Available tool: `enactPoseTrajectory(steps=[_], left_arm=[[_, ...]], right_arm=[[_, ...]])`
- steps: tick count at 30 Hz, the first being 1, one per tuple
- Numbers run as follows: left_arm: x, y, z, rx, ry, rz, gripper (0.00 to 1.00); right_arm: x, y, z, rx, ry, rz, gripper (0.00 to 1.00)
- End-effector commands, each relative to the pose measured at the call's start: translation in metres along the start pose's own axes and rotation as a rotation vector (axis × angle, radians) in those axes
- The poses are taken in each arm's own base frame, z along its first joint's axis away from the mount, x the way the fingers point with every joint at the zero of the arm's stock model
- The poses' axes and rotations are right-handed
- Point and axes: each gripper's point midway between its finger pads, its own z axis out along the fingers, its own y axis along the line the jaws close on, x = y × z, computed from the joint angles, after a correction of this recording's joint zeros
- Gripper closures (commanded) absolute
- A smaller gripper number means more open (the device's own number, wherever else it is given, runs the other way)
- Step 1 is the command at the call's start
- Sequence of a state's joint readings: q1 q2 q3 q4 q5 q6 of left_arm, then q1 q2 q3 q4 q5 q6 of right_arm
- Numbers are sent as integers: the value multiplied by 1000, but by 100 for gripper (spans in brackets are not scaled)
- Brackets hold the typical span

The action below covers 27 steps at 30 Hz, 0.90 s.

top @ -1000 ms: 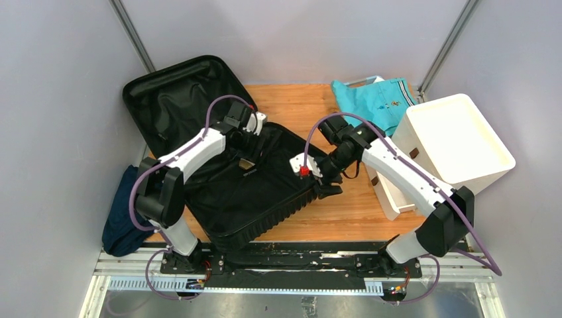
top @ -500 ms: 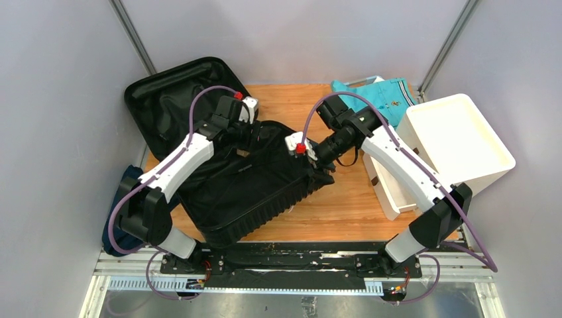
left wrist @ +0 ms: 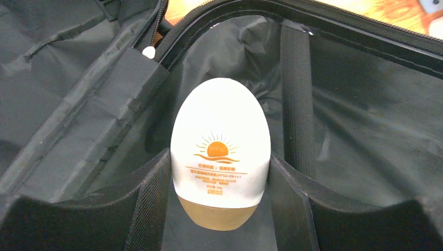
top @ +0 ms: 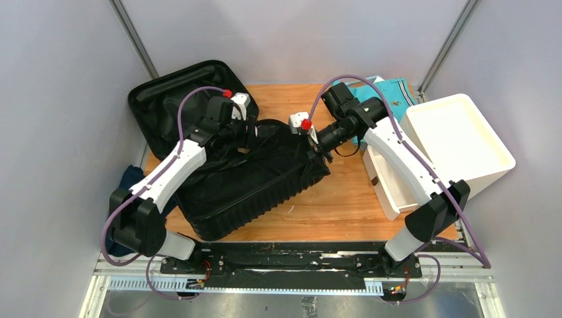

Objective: Open, take out, and arrange the luggage
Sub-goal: Pick up the personal item from the luggage.

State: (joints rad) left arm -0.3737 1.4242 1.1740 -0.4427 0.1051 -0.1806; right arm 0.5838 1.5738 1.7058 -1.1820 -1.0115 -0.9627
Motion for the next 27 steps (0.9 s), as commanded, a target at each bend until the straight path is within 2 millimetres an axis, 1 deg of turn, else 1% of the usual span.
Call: enactPoseTrajectory(steps=[1,2,4,6,8,11,12,14,17,21,27], left_arm=[[-25,-8,-13,43,-111,-26,89],[-26,-9,-14,45,-118,-28,89],[-28,-9,-16,51,-129,-33,89],[-29,-11,-17,59,-138,-34,89],[-29,-12,-16,70,-138,-34,89],[-30,-16,-15,92,-139,-30,89],[-29,-17,-14,98,-138,-30,89],[-29,-19,-13,111,-137,-27,89],[-27,-20,-12,120,-129,-26,89],[-24,-21,-13,122,-130,-29,89],[-25,-17,-15,100,-147,-42,89]], right_arm=[[-24,-6,-4,-11,-101,-22,25],[-20,-5,-3,-16,-88,-47,25],[-6,-2,-2,-20,-31,-125,25],[5,-1,-2,-15,3,-171,23],[7,9,-3,-43,-18,-223,20],[1,30,-3,-116,-95,-300,18],[-2,34,-2,-131,-117,-318,17],[-7,36,-1,-146,-156,-306,17],[-22,33,0,-160,-209,-241,16],[-42,19,2,-161,-285,-116,17],[-63,4,4,-192,-359,41,18]])
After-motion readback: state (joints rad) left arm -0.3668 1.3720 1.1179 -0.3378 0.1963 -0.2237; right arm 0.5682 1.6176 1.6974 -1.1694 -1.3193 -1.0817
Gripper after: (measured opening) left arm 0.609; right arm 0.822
